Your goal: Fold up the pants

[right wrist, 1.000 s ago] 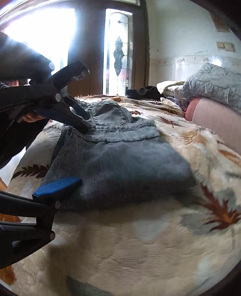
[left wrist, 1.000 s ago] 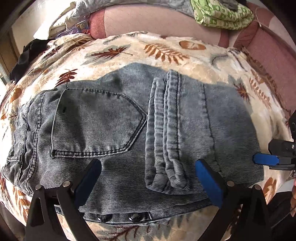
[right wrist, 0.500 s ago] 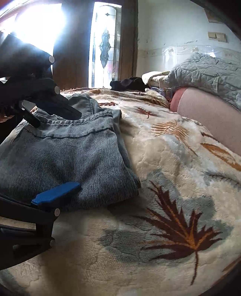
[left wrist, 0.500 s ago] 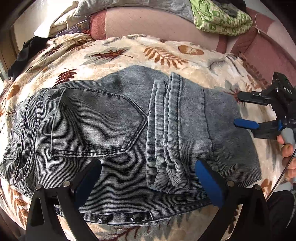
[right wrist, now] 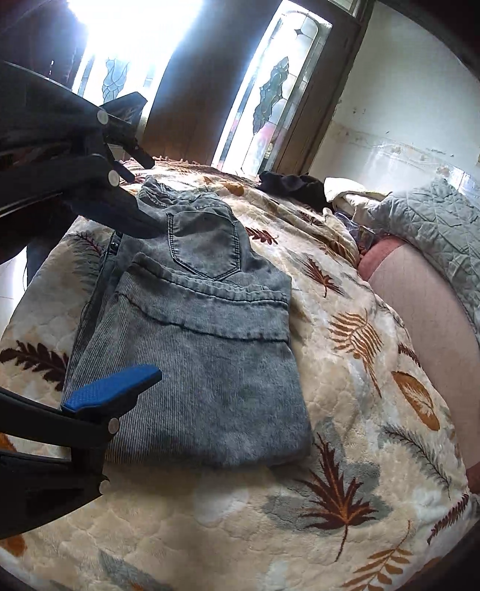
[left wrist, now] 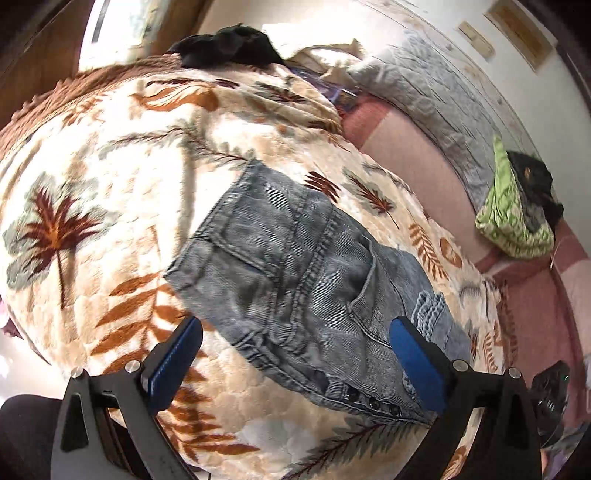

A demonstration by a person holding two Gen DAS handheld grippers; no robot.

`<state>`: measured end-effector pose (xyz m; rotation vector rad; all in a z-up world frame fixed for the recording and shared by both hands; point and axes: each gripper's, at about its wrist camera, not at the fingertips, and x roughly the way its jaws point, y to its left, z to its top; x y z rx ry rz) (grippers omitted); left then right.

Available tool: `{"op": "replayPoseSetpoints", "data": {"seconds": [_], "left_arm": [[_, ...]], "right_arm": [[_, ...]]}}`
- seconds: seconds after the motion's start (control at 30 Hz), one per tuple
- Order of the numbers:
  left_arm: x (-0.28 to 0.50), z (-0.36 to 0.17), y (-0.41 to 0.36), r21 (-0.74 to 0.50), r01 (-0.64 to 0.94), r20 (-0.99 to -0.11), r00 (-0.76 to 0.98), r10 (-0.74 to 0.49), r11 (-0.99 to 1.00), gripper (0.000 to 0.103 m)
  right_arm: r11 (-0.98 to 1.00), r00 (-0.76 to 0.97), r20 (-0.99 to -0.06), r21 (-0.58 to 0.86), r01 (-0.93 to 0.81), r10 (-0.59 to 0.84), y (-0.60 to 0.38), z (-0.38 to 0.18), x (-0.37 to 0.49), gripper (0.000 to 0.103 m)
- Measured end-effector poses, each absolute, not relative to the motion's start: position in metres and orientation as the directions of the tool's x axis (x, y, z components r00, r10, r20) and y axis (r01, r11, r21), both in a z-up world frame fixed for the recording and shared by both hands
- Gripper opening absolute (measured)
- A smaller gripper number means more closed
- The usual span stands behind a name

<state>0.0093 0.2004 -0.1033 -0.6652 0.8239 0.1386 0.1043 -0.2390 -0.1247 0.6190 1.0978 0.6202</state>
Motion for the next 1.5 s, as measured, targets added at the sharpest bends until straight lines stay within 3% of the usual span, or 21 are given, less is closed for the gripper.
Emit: {"op": "replayPoseSetpoints", "data": {"seconds": [0.3, 0.9, 1.07, 1.13, 1.2, 1.27, 1.4, 1.5], "left_arm": [[0.005, -0.149, 0.250, -0.679, -0.445, -0.678, 0.685, -0.266, 0.584, 0.101], [0.029, -0.153, 0.258, -0.781, -0.362, -0.567, 0.753, -0.334, 0.508, 0.097], [0.035, -0.167, 0.265, -0.804, -0.371, -0.555, 0.749, -0.361, 0.466, 0.074], [0.034, -0.167, 0.265, -0.799, -0.367, -0.558, 0.748, -0.359, 0.477, 0.073], [0.034, -0.168, 0.264, -0.789, -0.373, -0.569, 0.743, -0.352, 0.489, 0.061], [0.033, -0.172, 0.267, -0.780, -0.391, -0.584, 0.735, -0.344, 0.488, 0.042], [0.033, -0.175, 0.268, -0.772, -0.398, -0.594, 0.729, -0.340, 0.495, 0.037], [0.033, -0.176, 0.267, -0.760, -0.404, -0.606, 0.725, -0.329, 0.510, 0.027]], "right_arm": [[0.645, 0.269, -0.595, 0.745, -0.170, 0.757, -0.210, -0.140, 0.095, 0.074], [0.641, 0.273, -0.588, 0.745, -0.183, 0.761, -0.206, -0.135, 0.099, 0.074], [0.640, 0.264, -0.589, 0.744, -0.193, 0.764, -0.200, -0.136, 0.100, 0.074], [0.640, 0.262, -0.589, 0.742, -0.198, 0.764, -0.198, -0.135, 0.099, 0.074], [0.640, 0.260, -0.590, 0.741, -0.202, 0.765, -0.197, -0.132, 0.100, 0.074], [0.638, 0.259, -0.587, 0.740, -0.212, 0.767, -0.195, -0.128, 0.100, 0.074], [0.636, 0.249, -0.585, 0.727, -0.260, 0.772, -0.187, -0.112, 0.100, 0.074], [0.630, 0.238, -0.584, 0.714, -0.305, 0.776, -0.179, -0.093, 0.100, 0.074]]}}
